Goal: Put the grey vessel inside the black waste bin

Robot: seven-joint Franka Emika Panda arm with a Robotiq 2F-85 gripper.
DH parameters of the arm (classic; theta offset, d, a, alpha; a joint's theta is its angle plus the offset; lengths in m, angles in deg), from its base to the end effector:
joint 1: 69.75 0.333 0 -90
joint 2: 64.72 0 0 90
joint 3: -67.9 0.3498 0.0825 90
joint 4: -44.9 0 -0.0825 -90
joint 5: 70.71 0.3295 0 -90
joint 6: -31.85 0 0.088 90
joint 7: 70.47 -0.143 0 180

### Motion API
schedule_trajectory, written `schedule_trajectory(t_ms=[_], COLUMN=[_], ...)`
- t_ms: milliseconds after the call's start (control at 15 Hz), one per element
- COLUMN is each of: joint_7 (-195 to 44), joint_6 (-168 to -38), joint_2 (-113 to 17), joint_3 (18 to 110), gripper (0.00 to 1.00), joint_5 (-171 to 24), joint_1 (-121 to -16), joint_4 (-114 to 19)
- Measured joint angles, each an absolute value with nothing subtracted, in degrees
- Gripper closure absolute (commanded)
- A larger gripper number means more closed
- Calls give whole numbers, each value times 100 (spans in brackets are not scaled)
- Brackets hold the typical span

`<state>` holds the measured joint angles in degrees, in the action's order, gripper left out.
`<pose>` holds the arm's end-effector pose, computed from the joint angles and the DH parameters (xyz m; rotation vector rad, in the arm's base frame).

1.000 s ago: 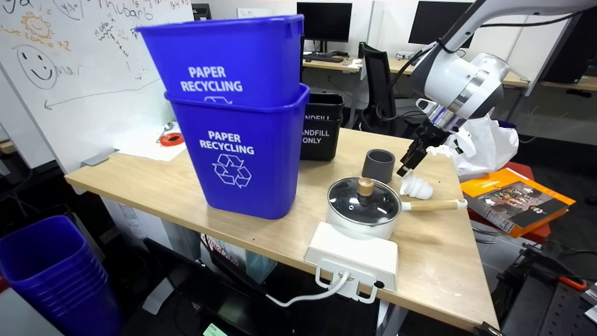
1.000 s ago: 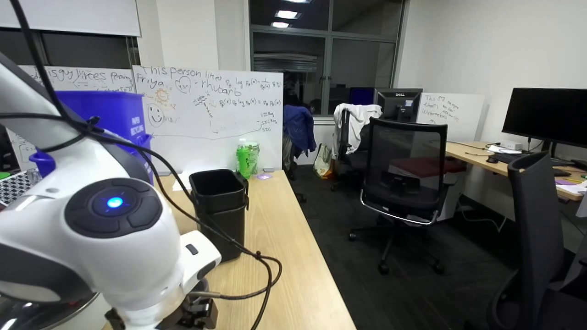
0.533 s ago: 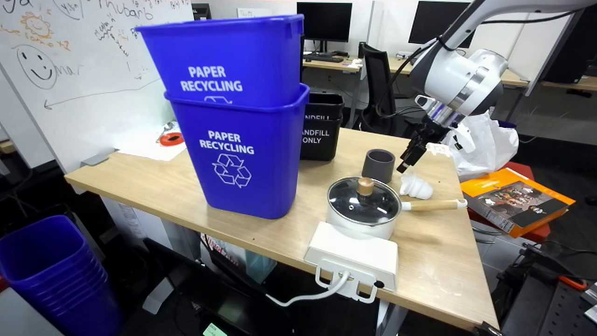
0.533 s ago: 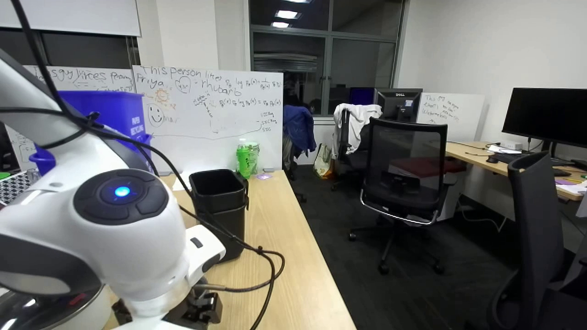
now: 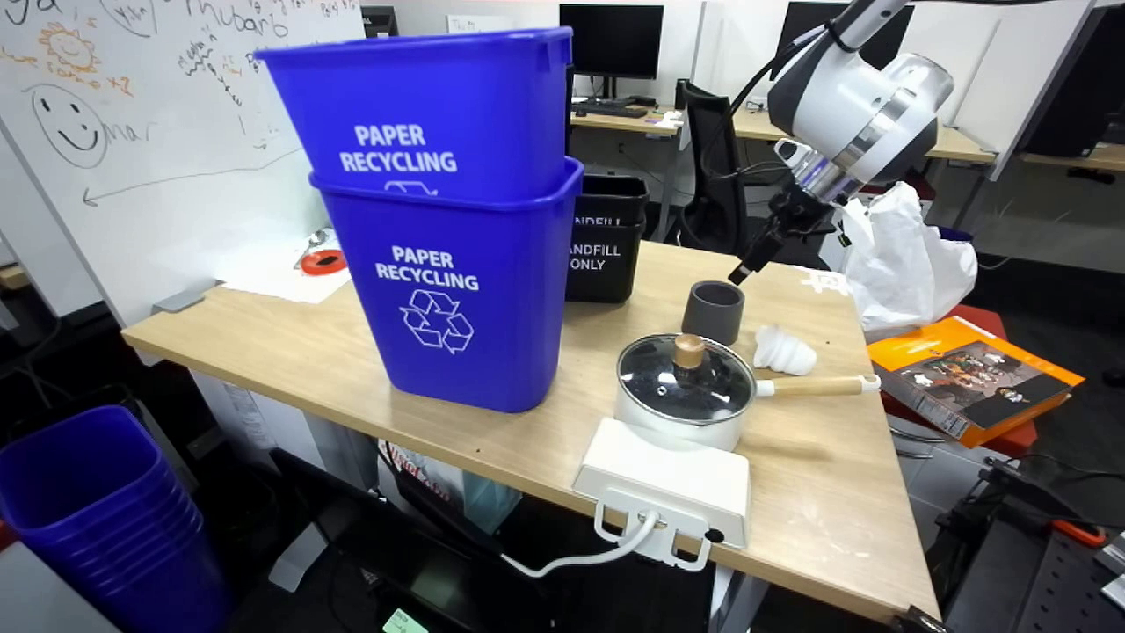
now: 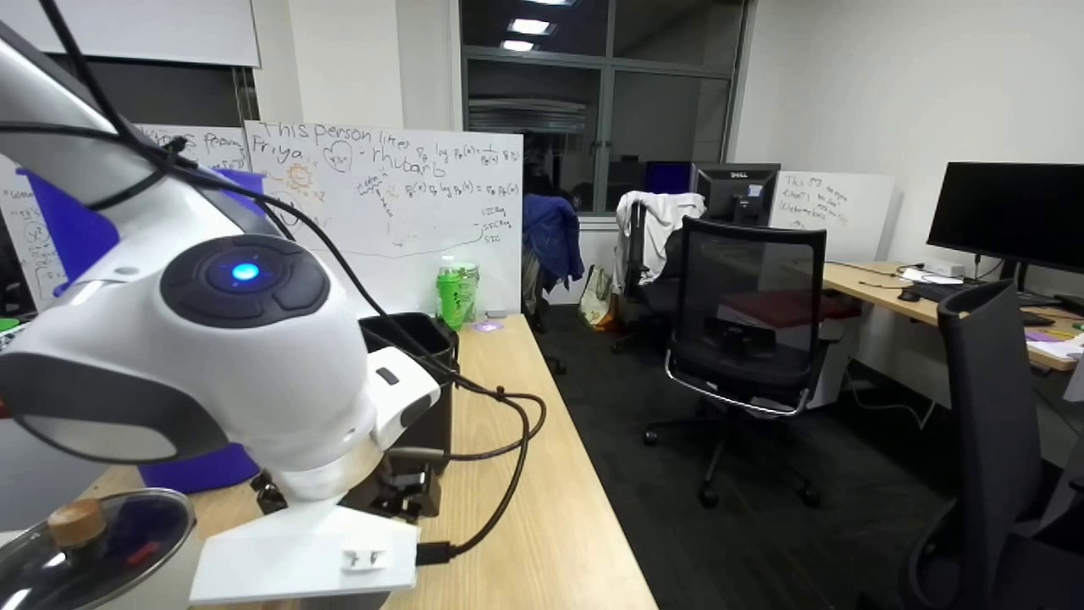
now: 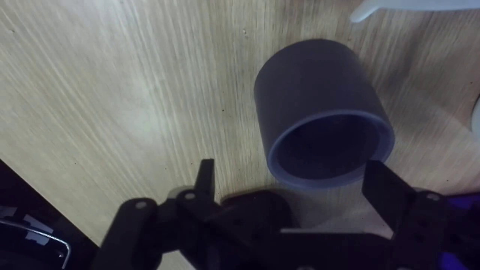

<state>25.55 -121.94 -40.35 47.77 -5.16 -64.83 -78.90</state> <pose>0.5376 -0.1554 0.2583 -2.8936 -0.6525 -0.6644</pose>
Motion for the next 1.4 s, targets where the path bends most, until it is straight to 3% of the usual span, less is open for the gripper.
schedule_trajectory(t_ms=[800, 867, 933, 1400], joint_7=[4535, 4651, 4755, 5214], joint_6=[-12500, -12500, -12499, -12500], joint_2=[-3408, -3364, -3327, -3261], joint_3=[5012, 5012, 5013, 5024], gripper=[0, 10, 27, 76], joint_5=[1278, 1384, 1477, 1942], joint_1=[-6530, -6530, -6529, -6525], joint_4=[-7763, -7740, -7714, -7518])
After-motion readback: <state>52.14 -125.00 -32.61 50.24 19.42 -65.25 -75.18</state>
